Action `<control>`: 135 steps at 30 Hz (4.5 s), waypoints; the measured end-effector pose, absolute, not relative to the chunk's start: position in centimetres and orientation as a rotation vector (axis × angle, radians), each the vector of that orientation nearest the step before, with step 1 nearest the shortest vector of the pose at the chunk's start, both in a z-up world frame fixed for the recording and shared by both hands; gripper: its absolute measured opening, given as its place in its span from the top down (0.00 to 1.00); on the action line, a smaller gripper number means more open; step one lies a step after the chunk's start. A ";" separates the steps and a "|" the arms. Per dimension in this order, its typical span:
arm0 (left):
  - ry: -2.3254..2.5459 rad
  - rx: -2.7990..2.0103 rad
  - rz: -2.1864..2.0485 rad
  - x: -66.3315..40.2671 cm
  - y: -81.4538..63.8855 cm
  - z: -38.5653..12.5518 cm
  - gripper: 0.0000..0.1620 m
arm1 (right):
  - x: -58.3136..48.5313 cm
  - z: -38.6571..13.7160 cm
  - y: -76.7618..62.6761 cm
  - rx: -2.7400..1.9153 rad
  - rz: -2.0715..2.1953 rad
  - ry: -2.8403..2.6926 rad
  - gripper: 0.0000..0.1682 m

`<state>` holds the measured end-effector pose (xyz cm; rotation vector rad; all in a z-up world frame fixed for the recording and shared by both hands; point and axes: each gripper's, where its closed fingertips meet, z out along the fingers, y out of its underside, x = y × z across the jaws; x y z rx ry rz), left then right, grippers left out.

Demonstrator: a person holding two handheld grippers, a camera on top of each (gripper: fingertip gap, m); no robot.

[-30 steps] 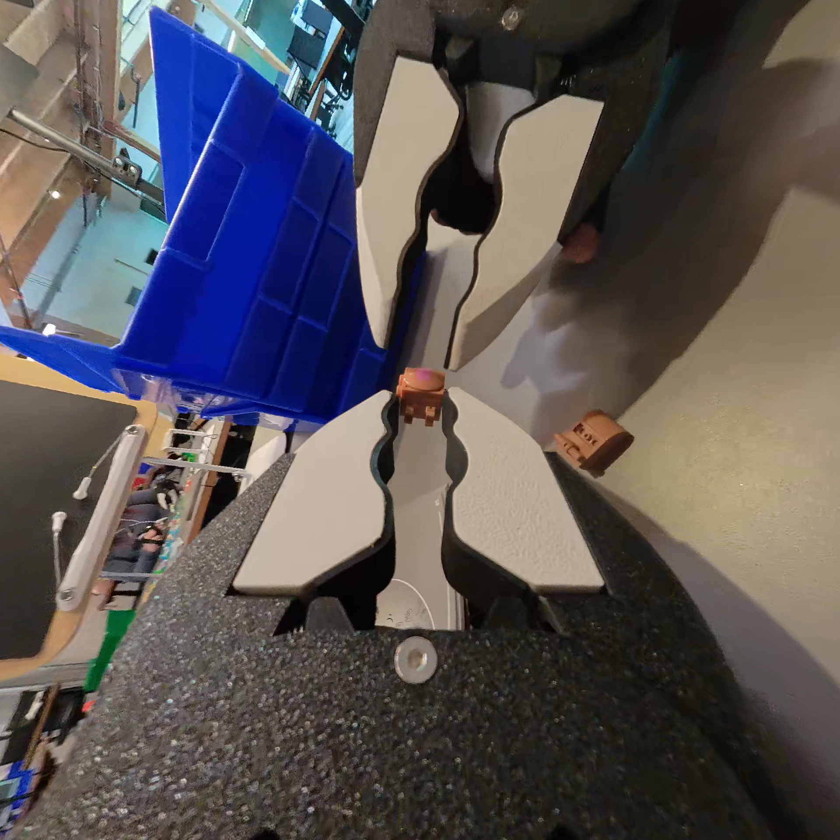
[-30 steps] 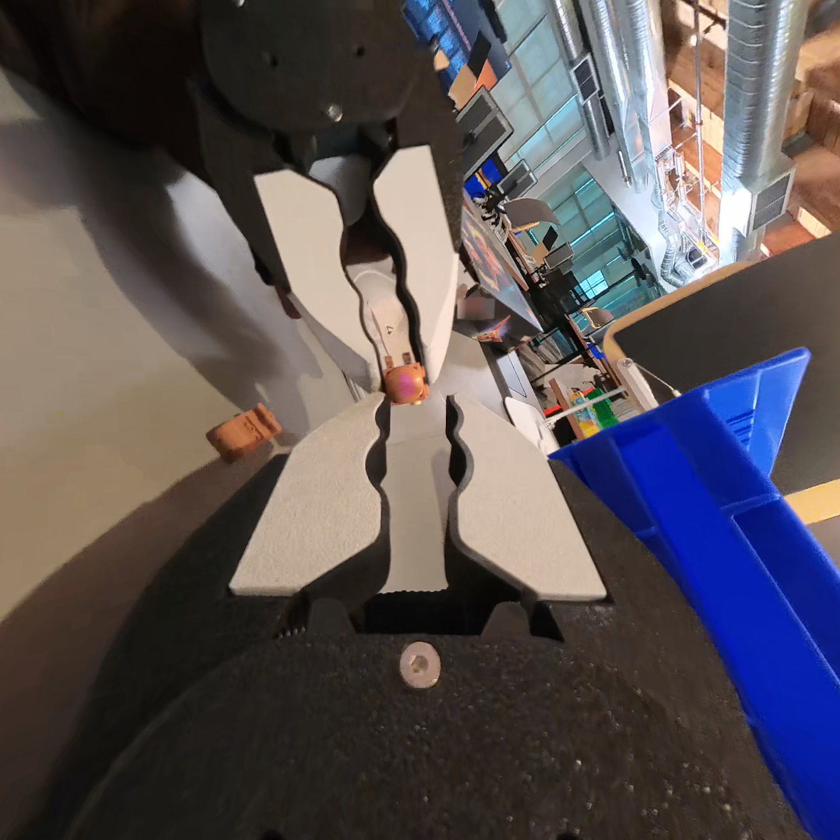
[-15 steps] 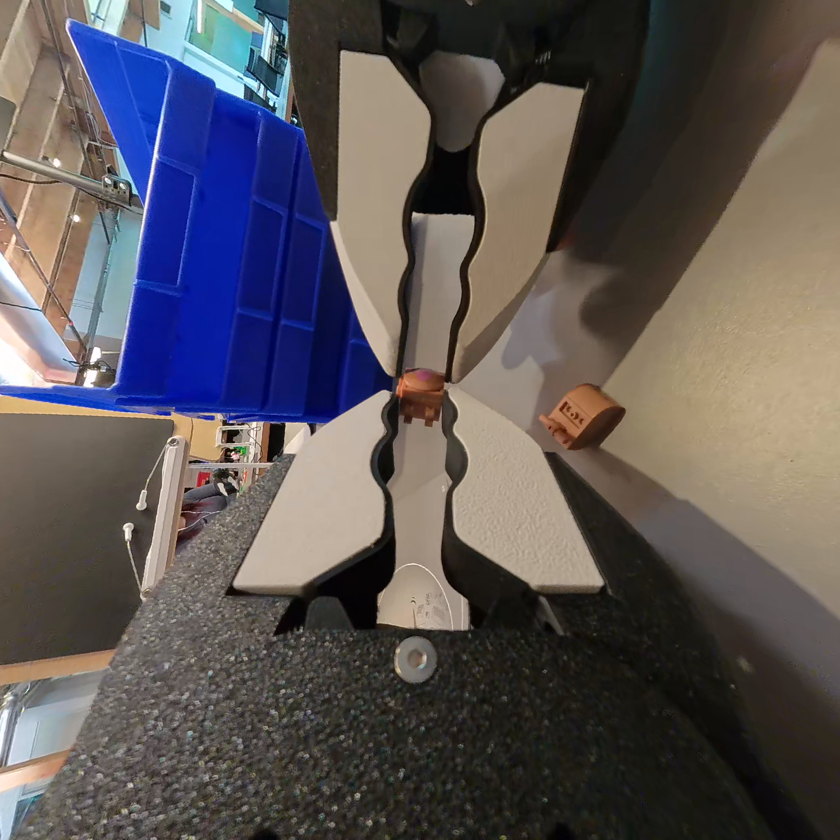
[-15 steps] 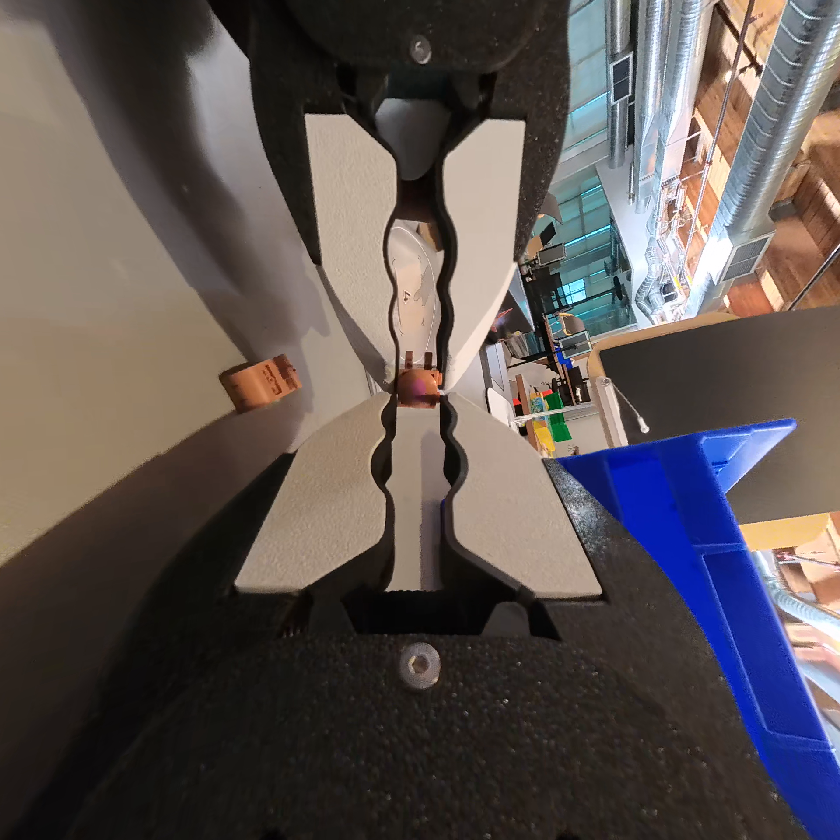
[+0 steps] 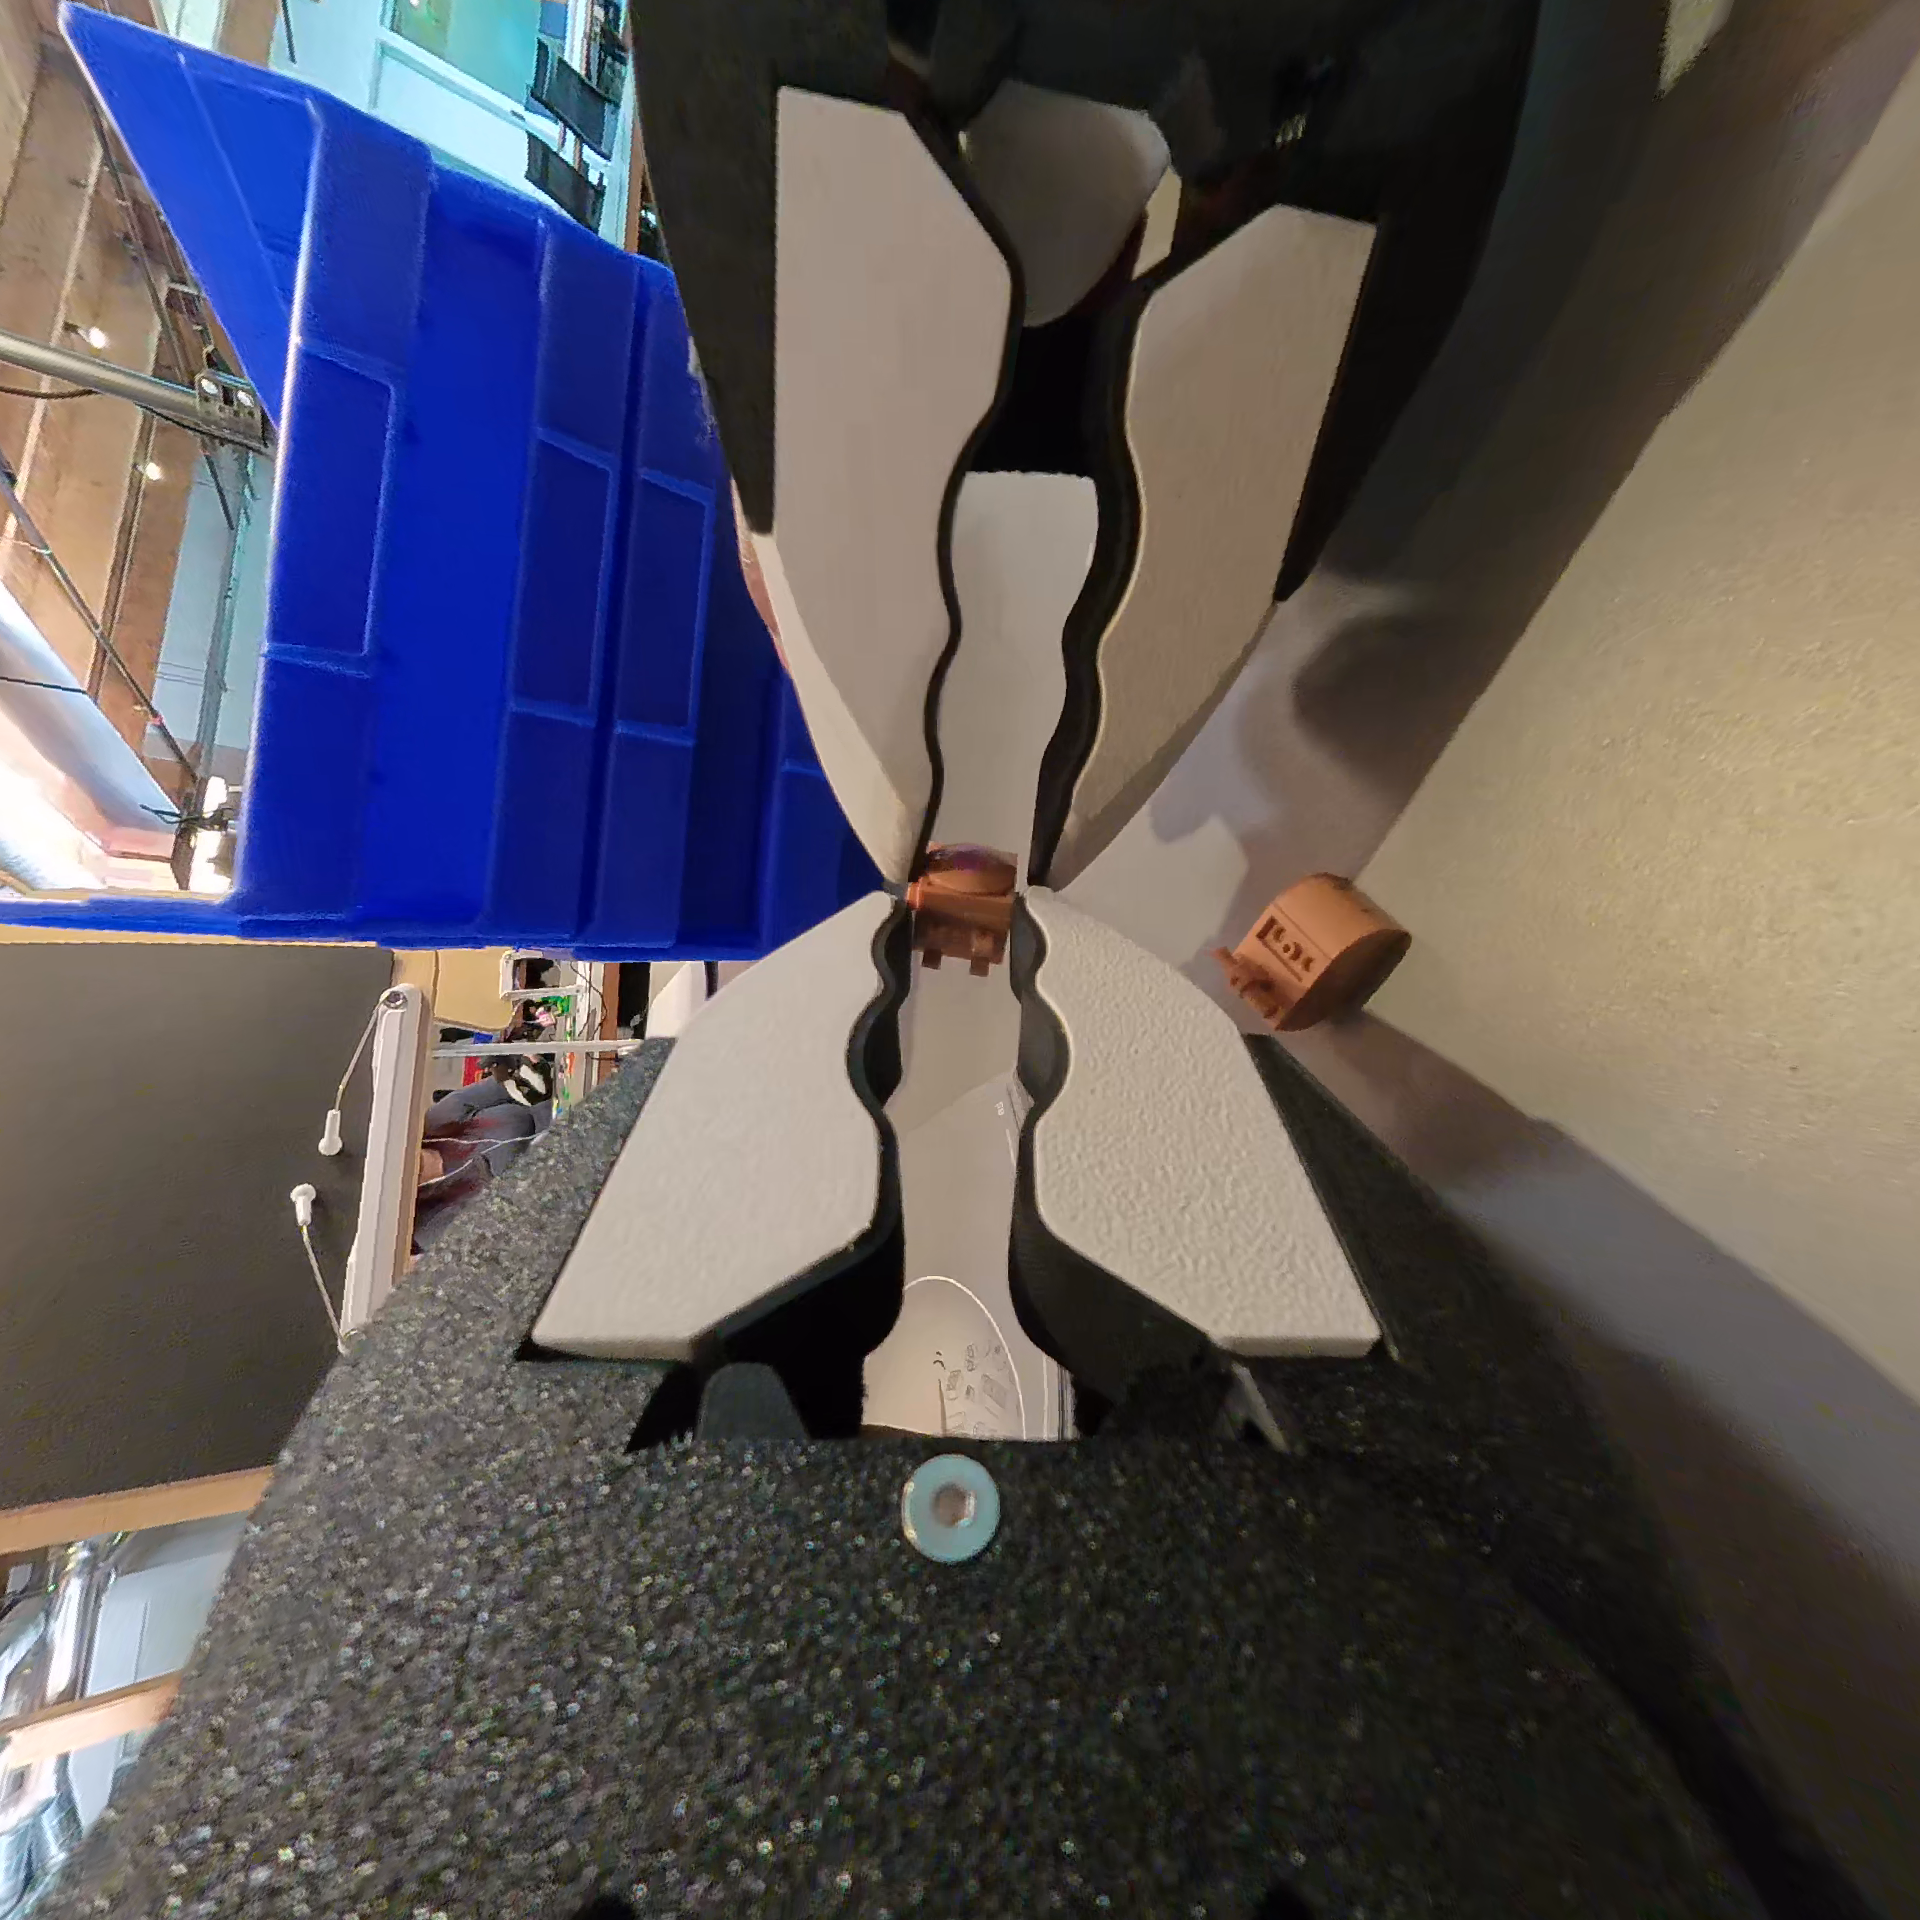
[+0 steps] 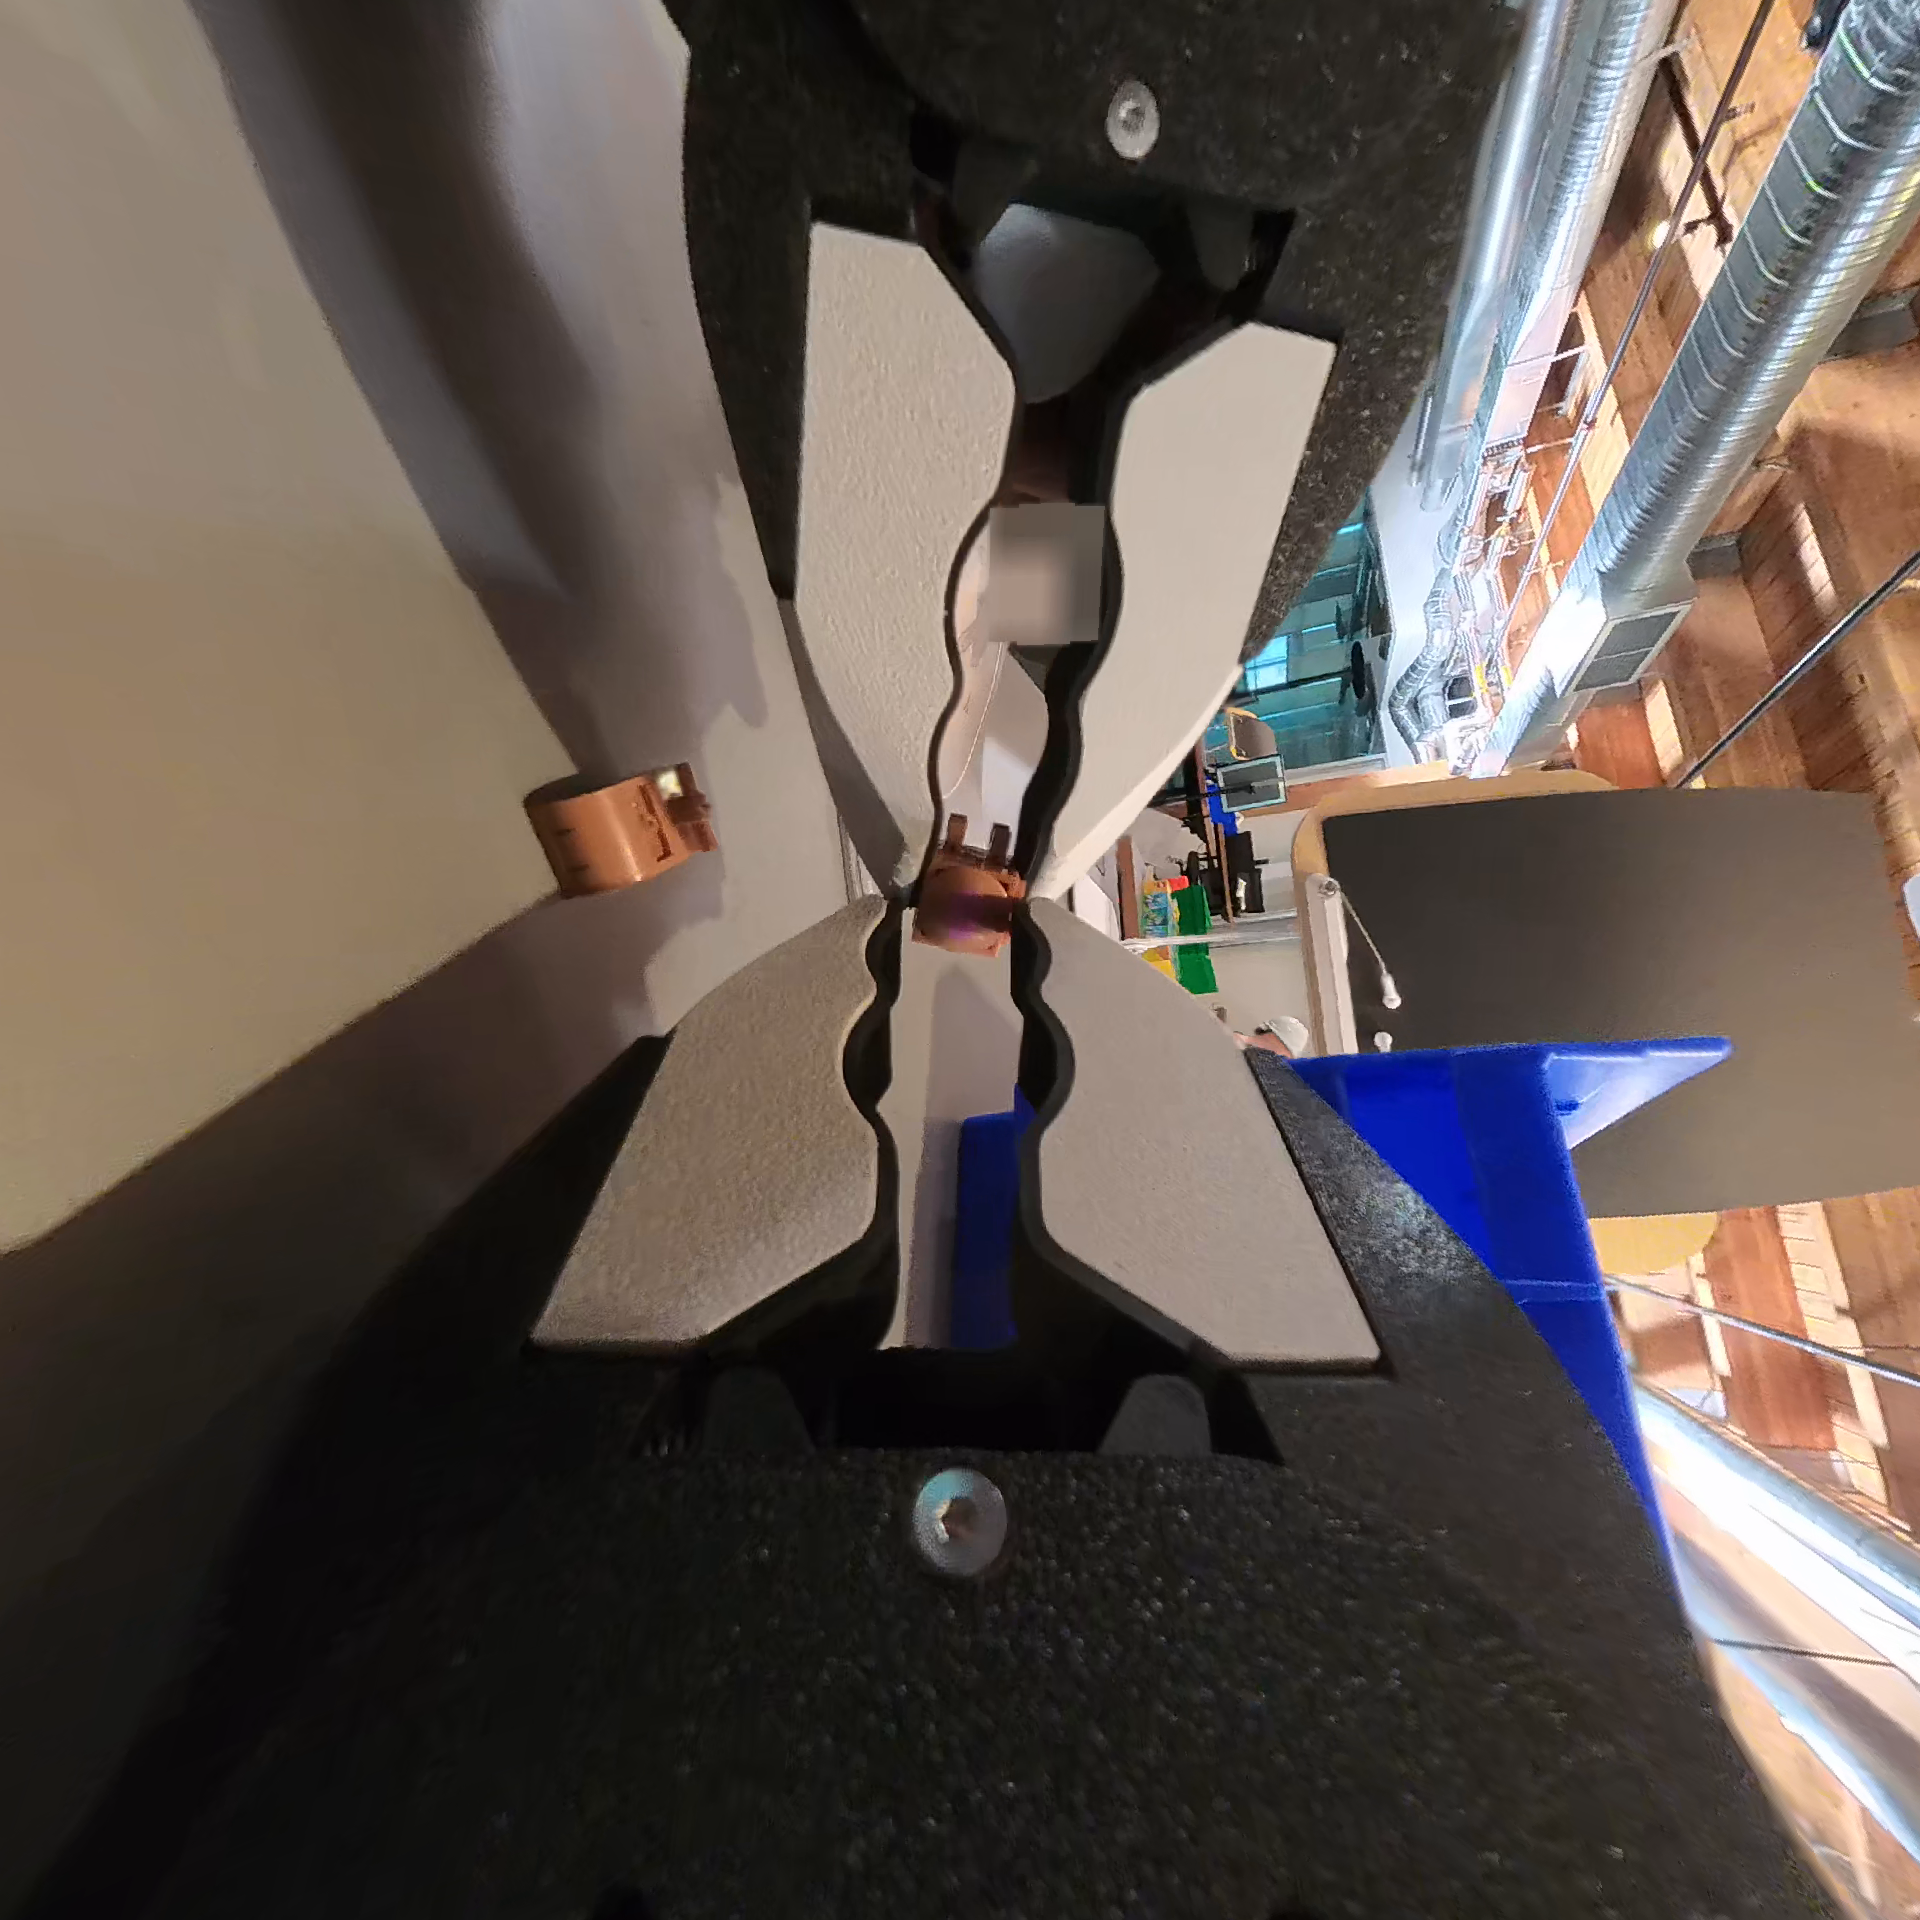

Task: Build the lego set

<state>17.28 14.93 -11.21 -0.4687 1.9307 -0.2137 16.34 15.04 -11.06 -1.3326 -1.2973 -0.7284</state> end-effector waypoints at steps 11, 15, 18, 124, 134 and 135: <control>1.942 -0.291 -0.117 16.9 15.0 -11.6 0.89 | 15.8 -10.7 14.2 -1.479 -0.416 -1.205 1.00; 1.909 -0.345 -0.036 16.9 17.7 -11.5 0.89 | 16.5 -11.0 14.7 -1.529 -0.417 -1.157 1.00; 1.893 -0.432 -0.151 17.0 17.6 -10.8 0.89 | 17.2 -11.0 15.3 -1.518 -0.460 -1.124 1.00; 1.953 -0.670 -0.618 16.8 16.4 -11.3 0.90 | 16.3 -8.3 13.4 -1.307 -0.504 -1.169 0.89; 1.866 -0.745 -0.755 17.1 16.4 -10.0 0.90 | 17.6 -11.1 14.6 -1.566 -0.294 -1.084 0.89; 1.838 -0.762 -0.780 17.2 16.5 -9.5 0.90 | 17.7 -11.0 14.6 -1.570 -0.284 -1.074 0.89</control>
